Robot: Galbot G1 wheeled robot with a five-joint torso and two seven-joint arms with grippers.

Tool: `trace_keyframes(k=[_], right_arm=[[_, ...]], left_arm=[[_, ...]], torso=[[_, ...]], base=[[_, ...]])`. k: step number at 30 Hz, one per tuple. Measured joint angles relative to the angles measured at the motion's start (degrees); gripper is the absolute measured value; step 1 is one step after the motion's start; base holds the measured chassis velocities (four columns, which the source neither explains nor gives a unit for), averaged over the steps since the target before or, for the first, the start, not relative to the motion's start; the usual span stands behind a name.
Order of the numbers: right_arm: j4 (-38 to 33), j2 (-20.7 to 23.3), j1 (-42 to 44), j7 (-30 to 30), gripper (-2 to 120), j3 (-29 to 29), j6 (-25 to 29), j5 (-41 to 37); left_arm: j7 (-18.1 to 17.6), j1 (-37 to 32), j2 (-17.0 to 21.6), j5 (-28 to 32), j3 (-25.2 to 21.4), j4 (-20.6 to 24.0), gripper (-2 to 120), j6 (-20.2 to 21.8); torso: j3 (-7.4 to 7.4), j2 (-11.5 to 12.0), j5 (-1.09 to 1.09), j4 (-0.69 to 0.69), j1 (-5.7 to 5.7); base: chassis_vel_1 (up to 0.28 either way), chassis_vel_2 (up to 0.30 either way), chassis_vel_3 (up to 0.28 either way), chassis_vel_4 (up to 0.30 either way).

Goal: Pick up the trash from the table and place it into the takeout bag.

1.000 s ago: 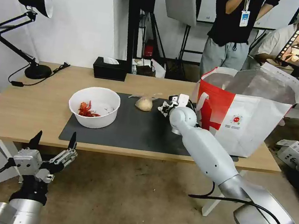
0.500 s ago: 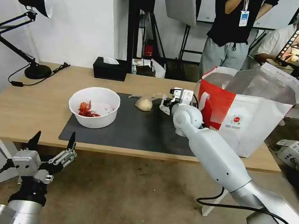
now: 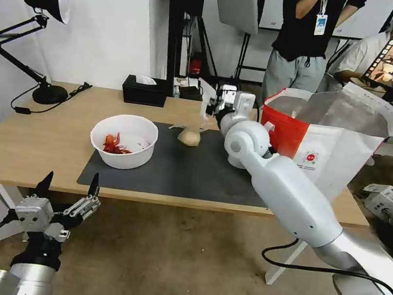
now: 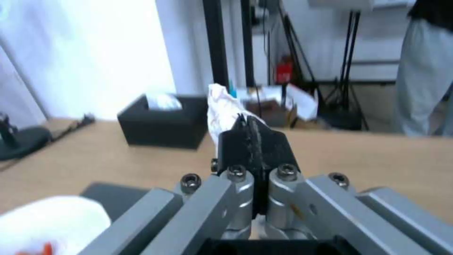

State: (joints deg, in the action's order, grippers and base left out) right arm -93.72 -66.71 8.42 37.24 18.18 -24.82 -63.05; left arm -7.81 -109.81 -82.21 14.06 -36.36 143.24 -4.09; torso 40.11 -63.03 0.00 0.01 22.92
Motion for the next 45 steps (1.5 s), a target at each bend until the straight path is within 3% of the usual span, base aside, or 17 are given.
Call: trace_keyframes(k=[8,10,14,16,17,21,24,34,36,45], right_arm=[[-4.0,3.8,-3.1,2.5,0,-2.7,0.0,0.0],[-6.0,9.3,-4.6,2.6,0,-5.2,-0.2,-0.5],[-7.6,13.8,-4.8,2.6,0,-6.9,-0.5,-1.7],[-10.6,19.8,-3.7,2.7,0,-9.9,-1.4,-3.6],[-10.6,19.8,-3.7,2.7,0,-9.9,-1.4,-3.6],[-18.1,30.8,3.4,3.0,0,-16.0,-1.7,-6.8],[-20.6,34.3,8.5,2.9,0,-20.0,-1.7,-7.8],[-23.9,36.1,24.5,2.3,0,-31.6,-1.8,-9.8],[-23.5,35.1,26.5,2.4,13,-33.2,-2.1,-12.0],[-22.2,33.6,25.8,2.7,43,-33.1,-2.6,-12.6]], left_arm=[[0.0,0.1,0.2,0.0,0.0,0.0,100,-0.2],[0.1,0.2,0.5,0.1,0.1,0.0,100,-0.2],[0.1,0.3,0.6,0.1,0.2,0.0,100,-0.2],[0.1,0.4,0.6,0.1,0.3,0.0,100,-0.3],[0.1,0.4,0.6,0.1,0.3,0.0,100,-0.3],[0.2,0.4,0.4,0.0,0.6,0.0,100,-0.7],[0.2,0.5,0.5,-0.1,0.9,0.0,100,-0.8],[0.3,0.4,1.0,-0.2,1.3,0.0,100,-0.8],[0.3,0.3,1.1,-0.3,1.3,0.0,100,-0.8],[0.3,-0.1,1.1,-0.7,1.2,0.0,100,-1.2]], torso=[[0.00,0.0,0.00,0.00,0.00],[0.00,0.0,0.01,0.00,0.00],[0.00,0.0,0.02,-0.01,0.00],[-0.01,0.0,0.02,-0.01,0.00],[-0.01,0.0,0.02,-0.01,0.00],[-0.01,0.0,0.03,-0.03,0.00],[-0.01,0.0,0.02,-0.04,0.00],[-0.01,0.0,0.02,-0.02,0.00],[0.00,0.0,0.00,0.00,0.00],[0.00,0.0,0.00,0.00,0.00]], base=[[0.000,0.000,0.000,0.000],[0.000,0.000,0.000,0.000],[0.000,0.000,0.000,0.000],[0.000,0.000,0.000,0.000],[0.000,0.000,0.000,0.000],[0.000,0.000,0.000,0.000],[0.000,0.000,0.000,0.000],[0.000,0.000,0.000,0.000],[0.000,0.000,0.000,0.000],[0.000,0.000,0.000,0.000]])
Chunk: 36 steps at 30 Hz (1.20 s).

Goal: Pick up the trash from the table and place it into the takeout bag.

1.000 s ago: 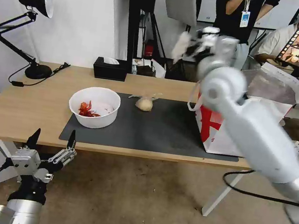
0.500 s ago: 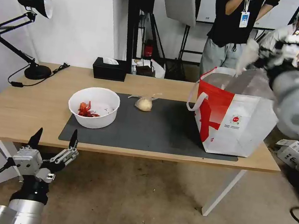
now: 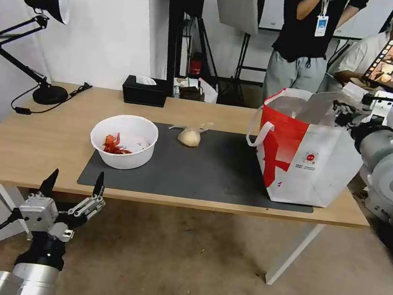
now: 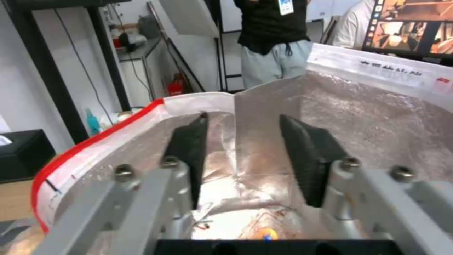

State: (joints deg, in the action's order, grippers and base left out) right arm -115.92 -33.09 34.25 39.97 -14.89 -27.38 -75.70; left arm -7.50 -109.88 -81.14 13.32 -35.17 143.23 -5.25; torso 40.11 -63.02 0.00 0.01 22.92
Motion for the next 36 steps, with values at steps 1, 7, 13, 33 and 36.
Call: trace_keyframes(k=[1,7,13,33,36], right_arm=[[-0.9,0.0,0.2,0.0,49,0.0,0.1,0.1],[-8.8,2.5,5.5,0.0,69,-3.5,0.5,0.1],[-18.0,4.6,18.7,0.0,93,-14.7,2.1,0.2],[-22.8,-22.3,68.2,-27.5,100,-25.2,25.9,48.8],[-21.0,-25.4,69.3,-29.2,100,-23.8,30.3,54.0]], left_arm=[[0.0,0.0,0.0,0.0,0.0,0.0,100,0.0],[0.0,-0.2,0.0,-0.1,0.1,0.0,100,-0.1],[0.0,-0.1,0.2,0.0,0.3,0.0,100,-0.2],[-0.2,-0.4,1.2,1.1,0.7,0.0,100,-0.2],[-0.2,-0.3,1.4,1.7,0.4,0.0,100,0.0]], torso=[[0.00,0.0,0.00,0.00,0.00],[0.00,0.0,-0.01,0.00,0.00],[0.00,0.0,-0.01,-0.01,0.00],[-0.01,0.0,-0.01,-0.02,-0.01],[-0.01,0.0,-0.01,-0.01,-0.01]], base=[[0.000,0.000,0.000,0.000],[0.000,0.000,0.000,0.000],[0.000,0.000,0.000,0.000],[0.000,0.000,0.000,0.000],[0.000,0.000,0.000,0.000]])
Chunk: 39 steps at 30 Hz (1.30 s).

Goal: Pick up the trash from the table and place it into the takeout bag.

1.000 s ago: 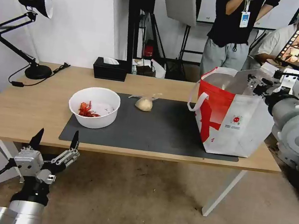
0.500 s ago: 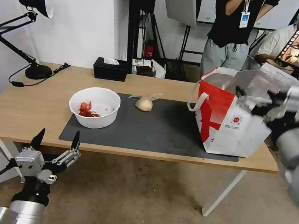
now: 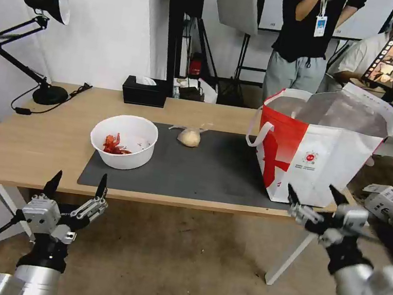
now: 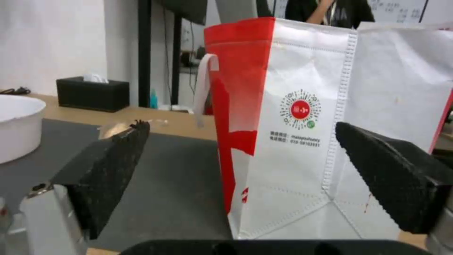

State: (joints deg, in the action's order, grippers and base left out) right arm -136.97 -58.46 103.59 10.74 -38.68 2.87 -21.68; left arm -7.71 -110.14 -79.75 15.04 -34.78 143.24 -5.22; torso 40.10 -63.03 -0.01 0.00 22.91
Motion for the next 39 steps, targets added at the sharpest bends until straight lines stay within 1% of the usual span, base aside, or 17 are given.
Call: trace_keyframes(k=[2,4,9,21,25,29,32,33,36,37,38,39], right_arm=[[0.2,-0.4,0.1,-0.1,100,0.2,0.5,0.5],[1.3,-2.9,0.8,-0.5,100,1.6,2.7,2.2],[2.4,-4.7,0.6,-0.5,100,2.4,3.3,2.7],[2.8,-5.1,-0.5,0.1,100,3.5,3.1,2.1],[3.1,-3.7,-3.3,1.1,100,5.8,1.2,1.5],[3.2,-3.2,-4.3,1.5,100,6.6,0.4,1.0],[3.4,-2.2,-7.0,2.7,100,8.5,-1.9,-0.4],[3.4,-2.2,-7.0,2.7,100,8.5,-1.9,-0.4],[4.8,0.4,-13.8,3.8,100,12.4,-5.4,-2.8],[4.8,0.4,-13.8,3.8,100,12.4,-5.4,-2.8],[5.4,1.2,-16.2,4.2,100,13.7,-6.5,-4.1],[6.5,2.4,-20.6,4.7,100,16.2,-8.5,-6.6]], left_arm=[[0.0,0.0,0.0,0.0,-0.1,0.0,100,0.0],[0.0,0.3,0.1,0.3,-0.3,0.0,100,0.1],[0.0,0.8,0.2,0.3,-0.2,0.0,100,0.2],[-0.1,0.8,0.1,0.3,0.0,0.0,100,0.3],[-0.1,0.0,-0.4,0.2,0.1,0.0,100,0.4],[-0.1,-0.2,-0.7,0.1,0.1,0.0,100,0.3],[-0.1,-0.7,-1.1,-0.4,0.0,0.0,100,-0.1],[-0.1,-0.7,-1.1,-0.4,0.0,0.0,100,-0.1],[-0.1,-1.8,-1.7,-1.4,-0.1,0.0,100,-1.2],[-0.1,-1.8,-1.7,-1.4,-0.1,0.0,100,-1.2],[-0.1,-2.1,-1.9,-1.6,-0.1,0.0,100,-1.5],[-0.1,-2.6,-2.0,-2.1,-0.1,0.0,100,-2.0]], torso=[[0.00,0.0,0.00,0.00,0.00],[0.00,0.0,0.00,0.00,0.00],[0.00,0.0,0.00,0.00,0.01],[0.00,0.0,0.01,0.00,0.00],[0.01,0.0,0.01,0.00,0.01],[0.01,0.0,0.01,0.01,0.01],[0.01,0.0,0.01,-0.01,0.01],[0.01,0.0,0.01,-0.01,0.01],[0.01,0.0,0.01,-0.02,0.01],[0.01,0.0,0.01,-0.02,0.01],[0.01,0.0,0.02,0.00,0.01],[0.01,0.0,0.02,0.02,0.01]], base=[[0.000,0.000,0.000,0.000],[0.000,0.000,0.000,0.000],[0.000,0.000,0.000,0.000],[0.000,0.000,0.000,0.000],[0.000,0.000,0.000,0.000],[0.000,0.000,0.000,0.000],[0.000,0.000,0.000,0.000],[0.000,0.000,0.000,0.000],[0.000,0.000,0.000,0.000],[0.000,0.000,0.000,0.000],[0.000,0.000,0.000,0.000],[0.000,0.000,0.000,0.000]])
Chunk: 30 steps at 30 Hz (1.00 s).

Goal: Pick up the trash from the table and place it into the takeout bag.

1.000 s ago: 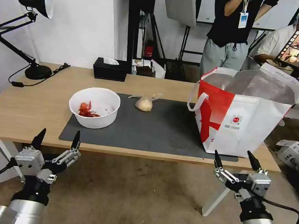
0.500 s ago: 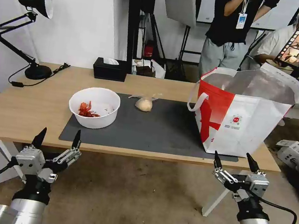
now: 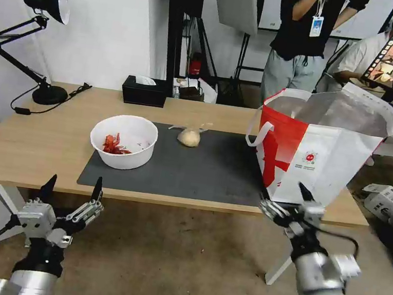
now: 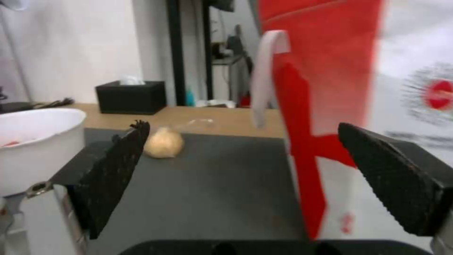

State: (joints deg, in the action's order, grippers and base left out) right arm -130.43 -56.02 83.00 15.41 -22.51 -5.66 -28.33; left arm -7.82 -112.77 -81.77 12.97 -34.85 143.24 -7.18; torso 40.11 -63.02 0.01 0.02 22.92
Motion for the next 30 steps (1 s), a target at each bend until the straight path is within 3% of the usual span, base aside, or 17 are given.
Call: trace_keyframes(k=[2,6,8,12,19,20,27,30], right_arm=[[1.2,0.7,-3.3,-0.4,100,1.5,-1.6,-1.4],[10.6,1.4,-16.0,-3.2,100,8.0,-5.1,-4.1],[16.1,0.2,-24.2,-3.3,100,12.0,-7.4,-6.5],[21.0,-1.6,-31.2,-3.4,100,16.2,-8.4,-8.1],[39.7,-10.9,-49.2,-5.1,100,27.4,-10.4,-9.5],[39.7,-10.9,-49.2,-5.1,100,27.4,-10.4,-9.5],[58.9,-21.7,-59.7,-6.4,100,30.6,-10.7,-8.5],[63.7,-24.2,-61.6,-6.9,100,30.8,-10.7,-7.4]], left_arm=[[0.0,-0.5,-0.2,-0.4,0.0,0.0,100,-0.5],[0.0,-1.2,-0.6,-0.7,0.0,0.0,100,-0.1],[0.0,-1.7,-1.1,-0.7,-0.1,0.0,100,0.1],[0.0,-2.0,-1.5,-0.7,-0.4,0.0,100,0.2],[-0.1,-3.1,-2.9,-0.8,-1.2,0.0,100,0.2],[-0.1,-3.1,-2.9,-0.8,-1.2,0.0,100,0.2],[0.0,-3.5,-3.9,-1.1,-1.8,0.0,100,-0.1],[0.0,-3.5,-4.2,-1.2,-1.9,0.0,100,-0.2]], torso=[[0.00,0.0,-0.01,-0.02,0.00],[0.01,0.0,0.00,-0.04,0.00],[0.01,0.0,-0.01,-0.02,0.01],[0.01,0.0,-0.01,-0.02,0.01],[0.01,0.0,-0.04,-0.01,0.01],[0.01,0.0,-0.04,-0.01,0.01],[0.01,0.0,-0.02,0.00,0.01],[0.00,0.0,-0.03,-0.02,0.01]], base=[[0.000,0.000,0.000,0.000],[0.000,0.000,0.000,0.000],[0.000,0.000,0.000,0.000],[0.000,0.000,0.000,0.000],[0.000,0.000,0.000,0.000],[0.000,0.000,0.000,0.000],[0.000,0.000,0.000,0.000],[0.000,0.000,0.000,0.000]])
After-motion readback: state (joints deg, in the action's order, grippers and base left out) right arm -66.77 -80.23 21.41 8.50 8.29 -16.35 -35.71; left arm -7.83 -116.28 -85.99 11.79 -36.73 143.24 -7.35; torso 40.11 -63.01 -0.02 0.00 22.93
